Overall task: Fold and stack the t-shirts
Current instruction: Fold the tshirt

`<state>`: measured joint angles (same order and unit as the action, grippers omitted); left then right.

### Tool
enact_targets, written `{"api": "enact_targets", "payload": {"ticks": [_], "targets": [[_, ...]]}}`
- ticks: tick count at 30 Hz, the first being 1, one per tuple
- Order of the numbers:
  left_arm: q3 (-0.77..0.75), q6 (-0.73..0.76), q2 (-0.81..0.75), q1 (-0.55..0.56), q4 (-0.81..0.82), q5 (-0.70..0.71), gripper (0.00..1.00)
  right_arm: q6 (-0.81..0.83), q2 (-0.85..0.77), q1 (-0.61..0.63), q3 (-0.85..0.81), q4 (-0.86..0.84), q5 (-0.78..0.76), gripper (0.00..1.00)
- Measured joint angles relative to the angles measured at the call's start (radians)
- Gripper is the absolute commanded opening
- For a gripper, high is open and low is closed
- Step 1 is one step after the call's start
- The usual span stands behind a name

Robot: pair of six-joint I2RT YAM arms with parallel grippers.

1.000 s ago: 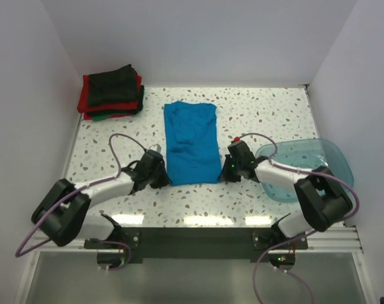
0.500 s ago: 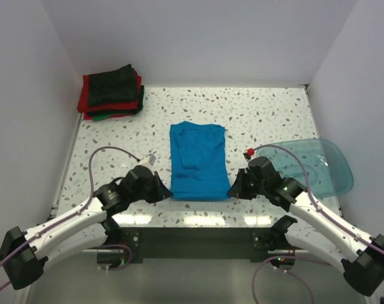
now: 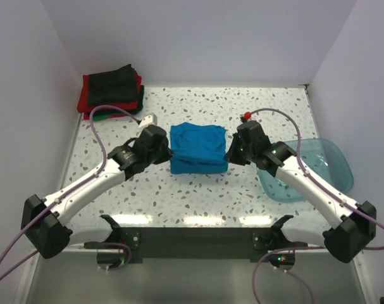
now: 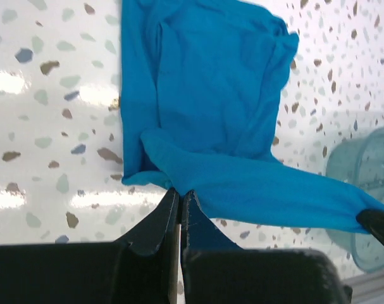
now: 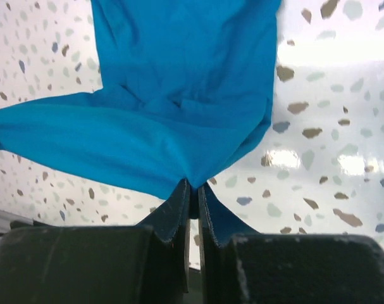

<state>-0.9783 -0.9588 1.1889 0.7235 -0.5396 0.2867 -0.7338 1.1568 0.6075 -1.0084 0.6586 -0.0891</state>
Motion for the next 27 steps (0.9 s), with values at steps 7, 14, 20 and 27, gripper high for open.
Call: {"api": "enact_targets", "payload": {"ticks": [7, 14, 20, 27], "targets": [[-0.086, 0.072, 0.141, -0.13, 0.056, -0.025, 0.0, 0.014, 0.182, -0.063, -0.152, -0.036, -0.005, 0.0], [-0.23, 0.137, 0.332, -0.182, 0.087, -0.054, 0.0, 0.047, 0.318, -0.148, -0.251, -0.058, 0.021, 0.0], [-0.331, 0.174, 0.452, -0.246, 0.112, -0.084, 0.0, 0.084, 0.496, -0.223, -0.376, -0.096, 0.09, 0.0], [-0.442, 0.221, 0.644, -0.301, 0.182, -0.15, 0.0, 0.109, 0.681, -0.267, -0.489, -0.114, 0.126, 0.0]]}}
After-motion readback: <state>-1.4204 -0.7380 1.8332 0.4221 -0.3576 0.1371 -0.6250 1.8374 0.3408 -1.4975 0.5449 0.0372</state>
